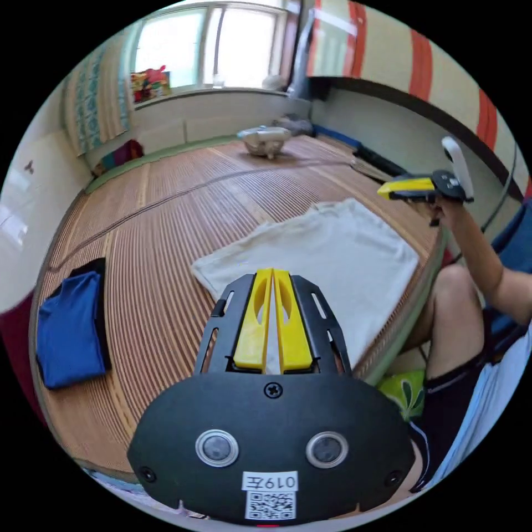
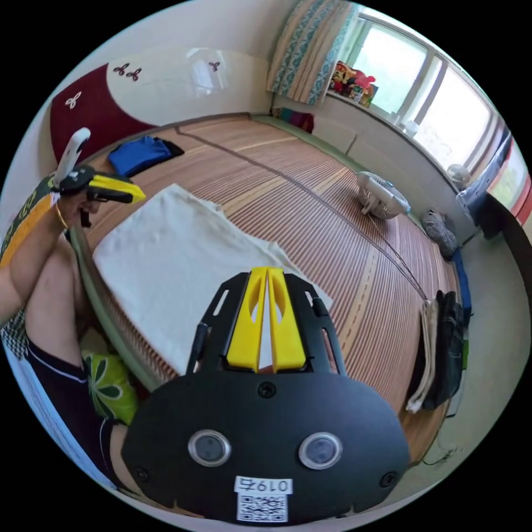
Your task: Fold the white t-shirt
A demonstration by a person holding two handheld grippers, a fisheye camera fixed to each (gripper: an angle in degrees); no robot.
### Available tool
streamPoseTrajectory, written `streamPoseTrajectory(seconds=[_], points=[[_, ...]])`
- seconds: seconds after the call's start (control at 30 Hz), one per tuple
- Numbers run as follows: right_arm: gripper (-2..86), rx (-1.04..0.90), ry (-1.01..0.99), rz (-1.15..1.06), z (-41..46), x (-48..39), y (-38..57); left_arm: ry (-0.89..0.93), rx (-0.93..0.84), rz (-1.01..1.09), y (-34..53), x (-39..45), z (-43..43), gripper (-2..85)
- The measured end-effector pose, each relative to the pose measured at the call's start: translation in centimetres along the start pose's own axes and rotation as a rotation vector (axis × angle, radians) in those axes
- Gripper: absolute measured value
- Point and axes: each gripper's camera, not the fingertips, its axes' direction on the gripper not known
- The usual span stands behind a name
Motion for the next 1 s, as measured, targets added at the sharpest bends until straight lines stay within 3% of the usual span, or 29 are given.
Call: streamPoseTrajectory(seconds=[0.13,0.23,0.4,0.47,0.6,1.0], points=[[-0.8,0.0,0.011,-0.039,-2.7,-4.2,8.4,-0.138,-0.081,0.22,4.5,9.2,-2.5,1.7],[-0.3,0.049,0.01,-0.023,-4.1,-6.3,15.2,-0.072,-0.005,0.25,9.3,13.5,-5.5,2.6],[5.4,0.049,0.185,-0.168,-4.3,-12.9,23.4,-0.207,-0.077,0.379,19.4,21.9,-3.5,5.7],[7.5,0.025,0.345,-0.283,-3.6,-16.9,25.5,-0.238,-0.11,0.385,23.4,24.6,-1.6,6.4],[7.5,-0.019,0.504,-0.427,-1.1,-21.4,27.0,-0.341,-0.123,0.399,27.0,27.7,0.2,6.5],[7.4,-0.168,0.551,-0.57,3.7,-25.3,28.1,-0.486,-0.221,0.498,35.1,33.0,4.5,6.5]])
